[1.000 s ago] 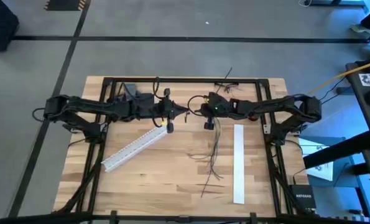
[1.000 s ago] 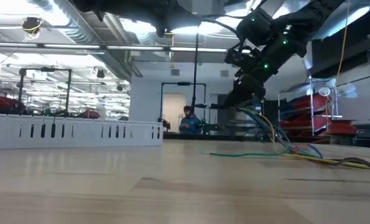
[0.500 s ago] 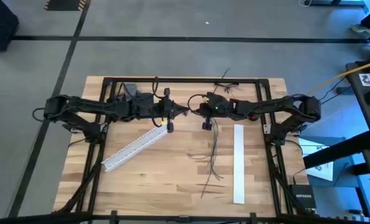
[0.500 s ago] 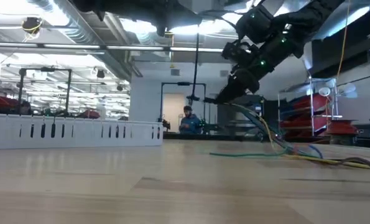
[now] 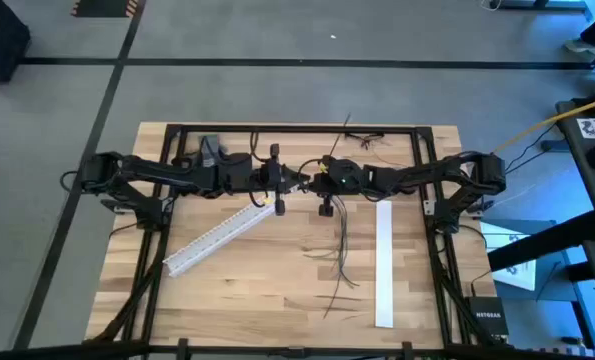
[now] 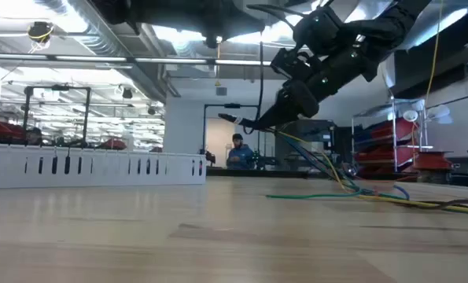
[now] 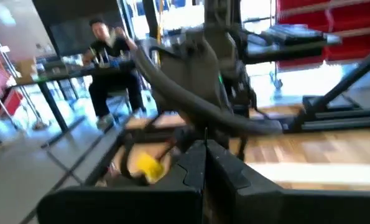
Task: Ziptie cables
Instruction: Wrap the black zip tie on the colored cables
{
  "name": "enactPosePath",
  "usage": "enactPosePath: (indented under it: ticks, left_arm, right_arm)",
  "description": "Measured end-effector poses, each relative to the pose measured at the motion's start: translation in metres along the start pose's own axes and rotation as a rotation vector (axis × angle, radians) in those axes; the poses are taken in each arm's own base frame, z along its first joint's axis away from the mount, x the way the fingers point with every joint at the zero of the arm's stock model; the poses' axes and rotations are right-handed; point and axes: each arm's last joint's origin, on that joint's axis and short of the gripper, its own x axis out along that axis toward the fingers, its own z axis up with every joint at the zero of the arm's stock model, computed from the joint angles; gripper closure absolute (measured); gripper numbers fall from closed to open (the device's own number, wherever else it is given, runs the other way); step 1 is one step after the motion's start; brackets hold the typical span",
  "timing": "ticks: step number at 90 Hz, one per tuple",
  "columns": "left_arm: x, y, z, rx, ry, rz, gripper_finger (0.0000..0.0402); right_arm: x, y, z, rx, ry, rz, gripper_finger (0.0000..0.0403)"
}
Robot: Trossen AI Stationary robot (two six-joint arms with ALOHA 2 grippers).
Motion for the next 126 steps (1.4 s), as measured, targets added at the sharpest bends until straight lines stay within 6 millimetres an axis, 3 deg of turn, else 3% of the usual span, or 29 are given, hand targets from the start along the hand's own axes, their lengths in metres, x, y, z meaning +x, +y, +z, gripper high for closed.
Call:
enactPosePath:
  ticks: [27, 55, 68, 98, 113, 126]
  left_arm:
    - [0.000, -0.001, -0.005, 0.011, 0.046, -0.009, 0.0401]
    - [0.000, -0.002, -0.011, 0.058, 0.102, -0.023, 0.0401]
    - [0.006, -0.003, -0.021, 0.069, 0.132, -0.026, 0.0401]
    - [0.030, 0.001, -0.063, 0.134, 0.186, -0.007, 0.0401]
    - [0.029, 0.003, -0.062, 0.122, 0.187, 0.000, 0.0401]
    - [0.024, 0.005, -0.048, 0.113, 0.139, 0.013, 0.0401]
  right_arm:
    - [0.004, 0.005, -0.004, -0.009, 0.020, 0.021, 0.0373]
    - [0.003, 0.009, -0.012, -0.024, 0.113, 0.049, 0.0265]
    - [-0.002, 0.008, -0.012, -0.042, 0.140, 0.058, 0.0236]
    - [0.003, 0.011, -0.017, -0.045, 0.145, 0.103, 0.0235]
    - [0.016, 0.014, -0.027, -0.044, 0.144, 0.123, 0.0235]
    - [0.024, 0.017, -0.039, -0.046, 0.063, 0.109, 0.0236]
